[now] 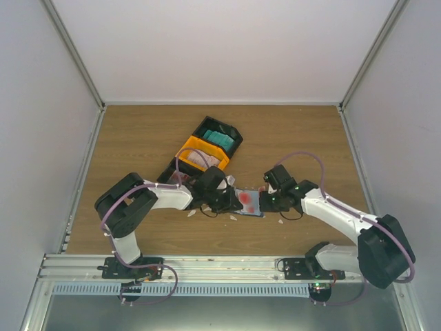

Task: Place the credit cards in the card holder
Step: Insert the credit card into the card holder.

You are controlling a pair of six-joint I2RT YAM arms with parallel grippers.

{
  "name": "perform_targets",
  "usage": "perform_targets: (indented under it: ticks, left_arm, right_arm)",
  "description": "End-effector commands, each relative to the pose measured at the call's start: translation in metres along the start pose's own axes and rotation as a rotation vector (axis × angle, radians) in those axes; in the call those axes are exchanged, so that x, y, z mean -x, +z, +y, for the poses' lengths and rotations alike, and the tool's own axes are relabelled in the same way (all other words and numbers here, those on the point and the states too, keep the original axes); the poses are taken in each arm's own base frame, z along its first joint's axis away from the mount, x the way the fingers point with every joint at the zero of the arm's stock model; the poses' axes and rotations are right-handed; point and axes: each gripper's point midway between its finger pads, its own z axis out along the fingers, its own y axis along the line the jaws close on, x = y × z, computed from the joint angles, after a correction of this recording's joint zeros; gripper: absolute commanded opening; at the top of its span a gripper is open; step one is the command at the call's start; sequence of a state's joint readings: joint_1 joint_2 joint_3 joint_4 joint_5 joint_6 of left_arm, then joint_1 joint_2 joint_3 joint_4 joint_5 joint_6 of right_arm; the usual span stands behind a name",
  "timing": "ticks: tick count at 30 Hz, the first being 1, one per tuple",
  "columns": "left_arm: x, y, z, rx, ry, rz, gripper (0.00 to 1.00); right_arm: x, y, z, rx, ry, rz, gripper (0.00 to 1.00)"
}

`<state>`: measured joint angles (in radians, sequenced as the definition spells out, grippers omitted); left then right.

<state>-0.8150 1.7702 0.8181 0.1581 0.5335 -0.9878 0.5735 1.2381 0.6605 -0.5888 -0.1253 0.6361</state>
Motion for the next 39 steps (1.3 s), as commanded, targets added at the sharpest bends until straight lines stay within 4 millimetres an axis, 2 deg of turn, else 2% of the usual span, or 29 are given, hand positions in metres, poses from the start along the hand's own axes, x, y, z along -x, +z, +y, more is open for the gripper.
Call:
perform_targets:
  ticks: [1, 4, 10, 14, 25, 30, 33, 36, 39]
  left_arm:
    - [-0.003, 0.003, 0.007, 0.042, 0.044, 0.006, 0.12]
    - [-0.004, 0.002, 0.009, 0.059, 0.057, 0.010, 0.17]
    - [-0.005, 0.002, 0.006, 0.070, 0.100, 0.022, 0.26]
    - [-0.001, 0.005, 0.002, 0.095, 0.149, 0.016, 0.27]
    - [0.005, 0.014, 0.009, 0.208, 0.183, 0.014, 0.30]
    - [0.008, 0.004, -0.004, 0.231, 0.225, -0.040, 0.33]
    - [0.011, -0.004, -0.008, 0.282, 0.236, -0.086, 0.40]
    - [0.013, -0.010, -0.004, 0.337, 0.218, -0.122, 0.52]
    - [0.014, -0.012, 0.002, 0.368, 0.202, -0.139, 0.55]
  right_arm:
    - [0.002, -0.006, -0.015, -0.104, 0.005, 0.006, 0.01]
    - [-0.003, -0.005, -0.021, -0.130, 0.009, 0.019, 0.01]
    - [-0.005, 0.000, -0.018, -0.111, 0.000, 0.036, 0.00]
    - [-0.006, 0.004, -0.015, -0.089, -0.007, 0.042, 0.01]
    - [-0.009, 0.011, -0.013, -0.068, -0.024, 0.060, 0.01]
    - [-0.009, 0.010, -0.014, -0.077, -0.025, 0.058, 0.00]
    - [-0.009, 0.010, -0.015, -0.079, -0.025, 0.059, 0.01]
    - [-0.009, 0.010, -0.015, -0.080, -0.027, 0.059, 0.01]
    - [-0.010, 0.010, -0.015, -0.078, -0.029, 0.059, 0.01]
